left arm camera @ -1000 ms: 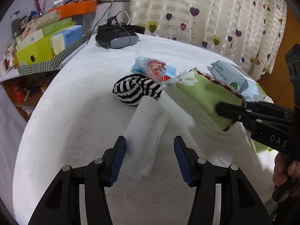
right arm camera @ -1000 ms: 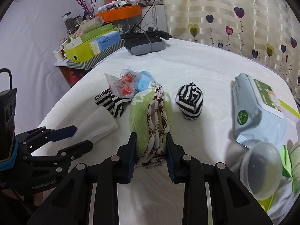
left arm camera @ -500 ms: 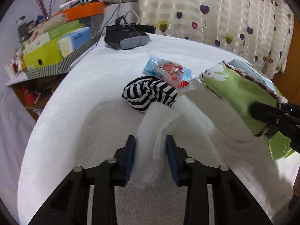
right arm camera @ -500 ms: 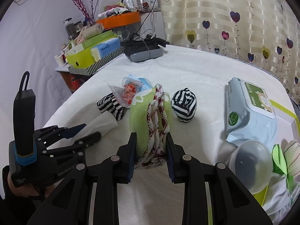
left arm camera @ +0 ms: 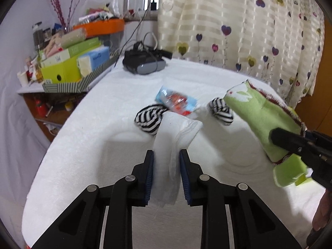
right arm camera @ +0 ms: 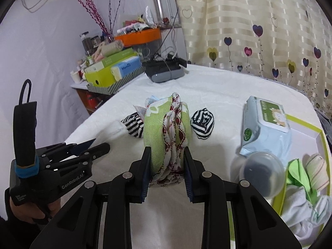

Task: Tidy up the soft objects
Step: 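Carry the white towel and green patterned cloth over the box with both grippers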

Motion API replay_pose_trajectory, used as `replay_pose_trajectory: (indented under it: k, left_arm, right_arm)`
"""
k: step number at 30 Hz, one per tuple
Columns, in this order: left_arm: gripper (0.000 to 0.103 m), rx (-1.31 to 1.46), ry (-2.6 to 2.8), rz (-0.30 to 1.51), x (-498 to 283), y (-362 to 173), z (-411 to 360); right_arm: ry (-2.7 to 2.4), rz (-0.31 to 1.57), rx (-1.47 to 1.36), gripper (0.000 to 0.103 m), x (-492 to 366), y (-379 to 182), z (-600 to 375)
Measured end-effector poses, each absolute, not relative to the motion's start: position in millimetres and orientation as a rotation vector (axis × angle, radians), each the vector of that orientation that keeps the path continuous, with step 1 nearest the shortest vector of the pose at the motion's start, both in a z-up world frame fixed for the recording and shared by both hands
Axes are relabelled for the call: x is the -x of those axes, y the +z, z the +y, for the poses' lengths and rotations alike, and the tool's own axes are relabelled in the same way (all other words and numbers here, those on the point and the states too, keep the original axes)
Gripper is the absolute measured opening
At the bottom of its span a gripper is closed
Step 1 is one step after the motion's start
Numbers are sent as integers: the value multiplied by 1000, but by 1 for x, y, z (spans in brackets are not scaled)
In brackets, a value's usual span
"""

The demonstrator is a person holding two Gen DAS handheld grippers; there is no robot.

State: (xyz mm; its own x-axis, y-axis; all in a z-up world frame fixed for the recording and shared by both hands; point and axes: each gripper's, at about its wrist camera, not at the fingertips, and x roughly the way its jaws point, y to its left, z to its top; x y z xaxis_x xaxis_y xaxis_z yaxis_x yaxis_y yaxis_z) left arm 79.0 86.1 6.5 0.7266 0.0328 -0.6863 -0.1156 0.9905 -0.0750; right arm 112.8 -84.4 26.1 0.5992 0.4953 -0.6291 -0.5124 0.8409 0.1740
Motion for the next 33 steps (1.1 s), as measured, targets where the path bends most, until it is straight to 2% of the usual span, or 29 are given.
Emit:
replay_pose_trajectory:
  k: [15,33]
  left_arm:
    - [23,142,-31,651,-57,50,30]
    - [23,77,-204,657,-65,62,-57]
  right_arm:
    - [548,611,-30,29,-70,57,-137]
    - [376,580,-112,29,-53,57,-229]
